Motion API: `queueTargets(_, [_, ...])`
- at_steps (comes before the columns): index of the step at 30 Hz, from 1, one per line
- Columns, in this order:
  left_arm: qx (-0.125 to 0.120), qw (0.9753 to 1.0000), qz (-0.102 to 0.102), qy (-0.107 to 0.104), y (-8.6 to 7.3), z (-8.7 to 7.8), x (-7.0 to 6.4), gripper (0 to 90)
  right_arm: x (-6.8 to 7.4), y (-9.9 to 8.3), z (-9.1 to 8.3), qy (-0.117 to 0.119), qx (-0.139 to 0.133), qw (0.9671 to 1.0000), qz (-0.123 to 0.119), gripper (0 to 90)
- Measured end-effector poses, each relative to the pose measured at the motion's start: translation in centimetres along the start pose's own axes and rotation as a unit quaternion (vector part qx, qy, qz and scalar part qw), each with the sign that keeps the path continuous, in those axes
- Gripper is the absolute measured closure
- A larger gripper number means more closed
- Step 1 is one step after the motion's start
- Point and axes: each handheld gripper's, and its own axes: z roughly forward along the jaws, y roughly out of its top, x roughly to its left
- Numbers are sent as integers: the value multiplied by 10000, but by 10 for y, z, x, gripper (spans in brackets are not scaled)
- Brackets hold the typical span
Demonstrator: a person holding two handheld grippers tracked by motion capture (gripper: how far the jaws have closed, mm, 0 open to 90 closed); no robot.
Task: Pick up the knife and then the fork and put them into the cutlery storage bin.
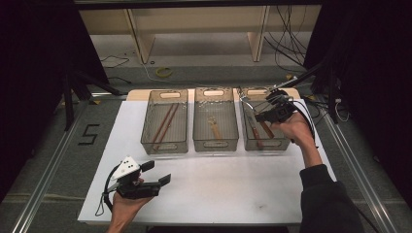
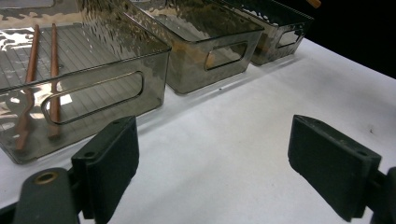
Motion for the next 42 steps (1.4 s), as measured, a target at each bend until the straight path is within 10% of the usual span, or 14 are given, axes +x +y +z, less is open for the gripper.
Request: queueTargets(42, [-5,10000,-8,-10,0,0,0,160,-37,14,30,-399,180,9962,754,778])
